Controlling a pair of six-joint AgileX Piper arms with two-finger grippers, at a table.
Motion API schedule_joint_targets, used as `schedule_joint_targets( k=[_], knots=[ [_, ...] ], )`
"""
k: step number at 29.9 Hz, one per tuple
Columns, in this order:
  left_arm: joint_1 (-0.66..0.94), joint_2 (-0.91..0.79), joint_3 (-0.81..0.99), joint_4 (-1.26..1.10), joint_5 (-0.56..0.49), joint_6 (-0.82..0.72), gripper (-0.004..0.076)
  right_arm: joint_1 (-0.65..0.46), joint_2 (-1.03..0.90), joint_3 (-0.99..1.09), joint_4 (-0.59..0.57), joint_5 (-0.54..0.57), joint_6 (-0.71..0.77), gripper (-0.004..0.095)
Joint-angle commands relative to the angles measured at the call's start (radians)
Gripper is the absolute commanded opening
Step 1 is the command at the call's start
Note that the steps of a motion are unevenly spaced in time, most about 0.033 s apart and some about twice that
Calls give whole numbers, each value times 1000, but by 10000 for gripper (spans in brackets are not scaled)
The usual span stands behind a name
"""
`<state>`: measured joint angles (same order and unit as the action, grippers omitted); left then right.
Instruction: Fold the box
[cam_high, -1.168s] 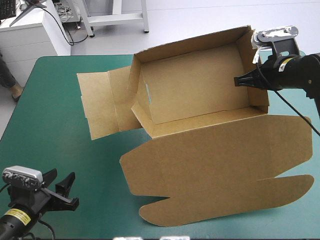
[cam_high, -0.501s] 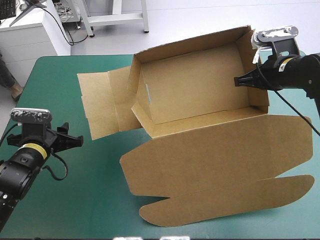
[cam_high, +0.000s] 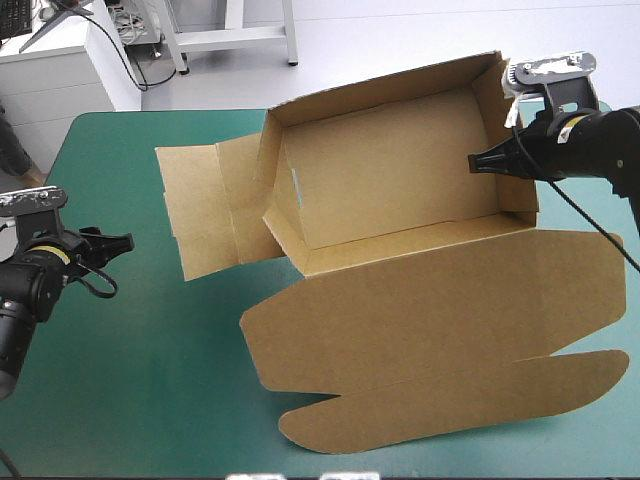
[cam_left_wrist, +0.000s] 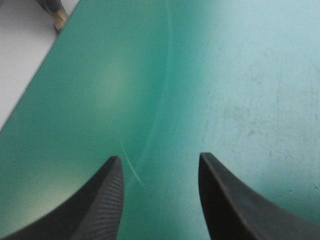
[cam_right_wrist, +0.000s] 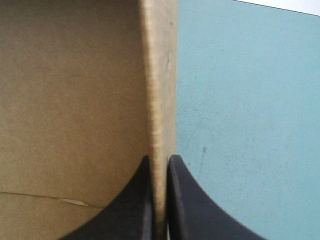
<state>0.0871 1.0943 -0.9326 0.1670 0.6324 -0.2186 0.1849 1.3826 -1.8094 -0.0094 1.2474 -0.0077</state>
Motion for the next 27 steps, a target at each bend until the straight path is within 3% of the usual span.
schedule_joint_targets(
  k=[1, 6, 13, 18, 21, 27],
  knots=[
    [109, 61, -35, -333, -60, 292, 337, -3, -36, -33, 9, 4, 0, -19],
    [171, 169, -35, -697, -45, 651, 336, -3, -36, -33, 9, 4, -2, -19],
    [171, 259, -35, -936, -40, 711, 336, -3, -36, -33, 9, 4, -2, -19],
    [167, 311, -35, -1321, 62, 1073, 336, -3, -36, -33, 9, 4, -2, -19],
    [159, 356, -35, -1492, 127, 1155, 336, -3, -36, -33, 9, 4, -2, -19],
    [102, 437, -35, -1601, 189, 1218, 336, -3, -36, -33, 32, 4, -2, -19]
  ],
)
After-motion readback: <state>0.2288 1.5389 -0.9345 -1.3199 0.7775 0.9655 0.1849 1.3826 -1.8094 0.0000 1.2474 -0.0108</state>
